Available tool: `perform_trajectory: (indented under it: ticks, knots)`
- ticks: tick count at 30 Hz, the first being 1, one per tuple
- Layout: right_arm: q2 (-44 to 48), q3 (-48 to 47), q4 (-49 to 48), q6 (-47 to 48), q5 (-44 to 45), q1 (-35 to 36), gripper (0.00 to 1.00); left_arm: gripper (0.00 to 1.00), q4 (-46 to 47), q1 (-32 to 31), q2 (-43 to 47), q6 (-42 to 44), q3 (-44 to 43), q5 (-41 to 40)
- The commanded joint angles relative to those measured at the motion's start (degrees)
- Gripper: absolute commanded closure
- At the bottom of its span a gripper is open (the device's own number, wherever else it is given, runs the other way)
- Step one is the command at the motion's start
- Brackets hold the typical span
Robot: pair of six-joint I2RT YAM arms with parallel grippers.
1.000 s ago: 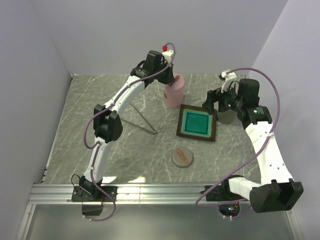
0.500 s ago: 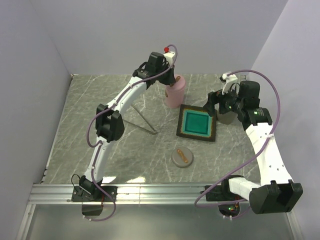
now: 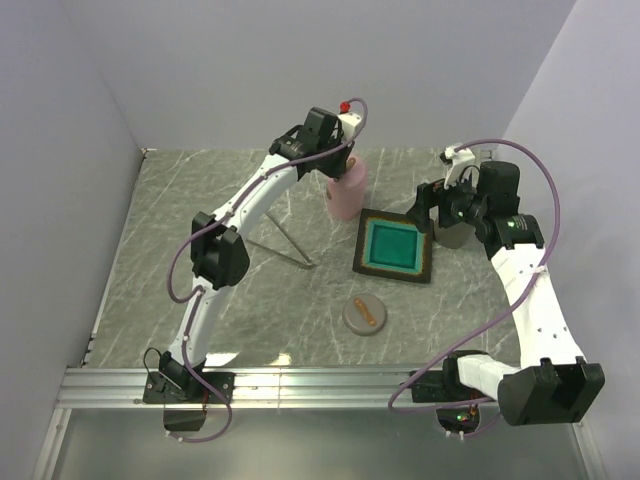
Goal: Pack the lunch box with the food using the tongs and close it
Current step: Put the lid back on the lunch box
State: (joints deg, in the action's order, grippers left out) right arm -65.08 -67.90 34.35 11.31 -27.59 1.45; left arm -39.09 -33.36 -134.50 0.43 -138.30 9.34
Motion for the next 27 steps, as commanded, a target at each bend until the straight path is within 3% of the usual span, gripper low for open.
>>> perform_trajectory:
  ticks: [1,4,8,12,15,27]
  knots:
    - [-0.5,-0.6,-1.3,-1.5,-1.5,-0.5,0.05,1.0,-9.6,-0.2,4.6,2.8,2.8,-2.2]
    - [-0.9,-0.7,-2.4,-2.7,-1.6,-0.6,0.06,1.0,-7.2,0.0,6.3,2.0,4.4,-1.8]
    - [-2.1,-1.8,-2.4,-3.0,-2.3,-0.5,0.07,1.0,-13.9,-0.2,2.6,1.8,-5.0,-2.1]
    - [-2.4,-2.1,-2.9,-2.8,-2.0,-0.7,0.07,1.0,-14.1,-0.2,6.2,2.7,1.6,-2.7]
    - [-2.6,-2.1,-3.1,-3.0,-2.6,-0.7,0.07,1.0,-17.4,-0.2,7.0,3.9,1.4,-2.7]
    - [-0.9,0.0,-3.8,-3.8,-2.7,-0.8,0.07,1.0,-5.6,-0.2,11.5,3.4,2.2,-5.1]
